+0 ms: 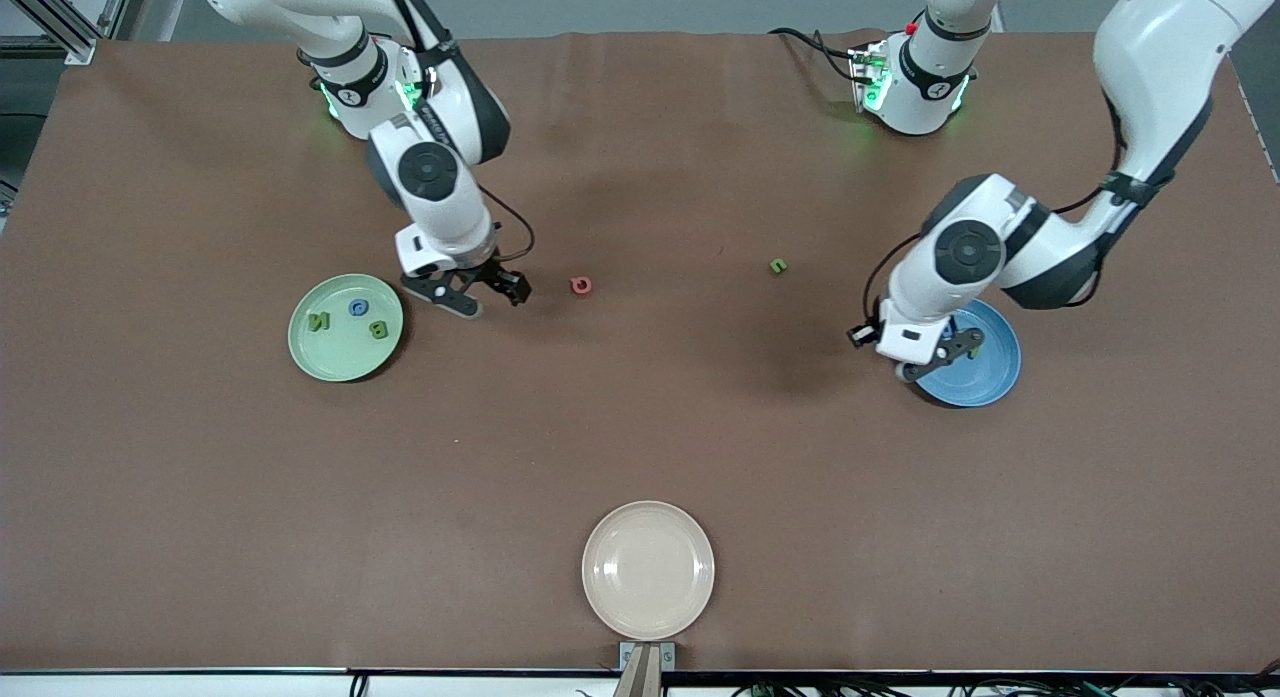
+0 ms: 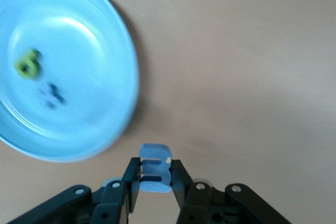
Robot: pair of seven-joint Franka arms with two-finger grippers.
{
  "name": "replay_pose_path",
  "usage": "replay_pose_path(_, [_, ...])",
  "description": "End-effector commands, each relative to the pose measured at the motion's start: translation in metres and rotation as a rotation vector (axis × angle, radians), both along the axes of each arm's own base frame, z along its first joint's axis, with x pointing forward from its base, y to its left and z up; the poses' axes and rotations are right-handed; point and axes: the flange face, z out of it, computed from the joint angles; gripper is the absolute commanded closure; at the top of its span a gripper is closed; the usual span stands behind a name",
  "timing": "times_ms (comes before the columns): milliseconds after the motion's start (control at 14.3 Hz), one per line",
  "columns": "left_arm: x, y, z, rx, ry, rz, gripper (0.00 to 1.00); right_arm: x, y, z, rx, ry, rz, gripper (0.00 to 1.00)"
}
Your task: Sort upper and lower case letters into plates
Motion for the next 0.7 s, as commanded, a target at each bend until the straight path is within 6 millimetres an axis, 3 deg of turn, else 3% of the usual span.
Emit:
replay_pose_path(0, [-0.006,0.048,-0.002,0.028,0.005,-0.131,0.89,0.001,0.050,-0.018,-0.003,-0.010,-0.070,0.00])
replay_pose_path(70, [-0.004,0.059,-0.003,0.030,0.004,-0.178,0.89,-0.005,0.068,-0.025,-0.007,-0.013,-0.077,0.00])
replay_pose_path(209, [-0.001,0.081,-0.007,0.030,0.007,-0.214,0.89,-0.008,0.085,-0.036,-0.014,-0.015,-0.107,0.01])
replay_pose_path(279, [-0.001,0.090,-0.012,0.024,0.007,-0.222,0.89,-0.012,0.091,-0.040,-0.018,-0.014,-0.132,0.07])
replay_pose_path(419, [0.000,0.092,-0.019,0.012,0.004,-0.234,0.88,-0.014,0.095,-0.050,-0.020,-0.020,-0.200,0.16])
replay_pose_path(628, [0.003,0.090,-0.029,-0.012,-0.013,-0.262,0.87,-0.017,0.099,-0.058,-0.006,-0.036,-0.301,0.20])
